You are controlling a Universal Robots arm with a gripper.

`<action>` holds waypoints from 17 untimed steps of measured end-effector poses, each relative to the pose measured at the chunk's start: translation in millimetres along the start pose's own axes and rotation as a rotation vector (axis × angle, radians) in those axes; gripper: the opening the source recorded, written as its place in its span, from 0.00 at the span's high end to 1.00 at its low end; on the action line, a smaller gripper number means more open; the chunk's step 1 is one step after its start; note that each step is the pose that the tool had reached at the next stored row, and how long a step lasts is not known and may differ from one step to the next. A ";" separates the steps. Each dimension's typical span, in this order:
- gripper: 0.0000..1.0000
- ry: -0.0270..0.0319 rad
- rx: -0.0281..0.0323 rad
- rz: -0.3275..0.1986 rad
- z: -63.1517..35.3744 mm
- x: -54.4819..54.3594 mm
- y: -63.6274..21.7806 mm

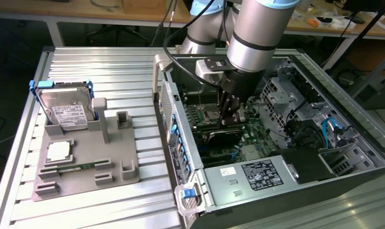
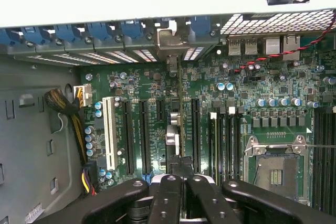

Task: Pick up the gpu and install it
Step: 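Press down on the gpu until it lock into place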

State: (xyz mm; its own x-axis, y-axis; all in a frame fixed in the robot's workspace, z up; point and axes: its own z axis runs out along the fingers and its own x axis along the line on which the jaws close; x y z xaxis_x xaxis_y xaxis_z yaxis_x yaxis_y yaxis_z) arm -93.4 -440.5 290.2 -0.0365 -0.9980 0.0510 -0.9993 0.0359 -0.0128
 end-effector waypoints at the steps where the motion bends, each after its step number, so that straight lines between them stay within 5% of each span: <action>1: 0.89 0.0000 0.0000 0.000 1.6 -0.1 0.0; 4: 0.89 0.0000 0.0000 0.000 9.3 -0.4 0.2; 17: 0.89 -0.0002 0.0000 0.000 15.3 -0.8 0.3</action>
State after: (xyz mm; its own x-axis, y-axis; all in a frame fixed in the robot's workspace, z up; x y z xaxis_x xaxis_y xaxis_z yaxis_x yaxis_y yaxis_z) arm -93.5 -440.5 274.9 -0.0366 -0.9980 0.0508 -0.9993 0.0359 -0.0129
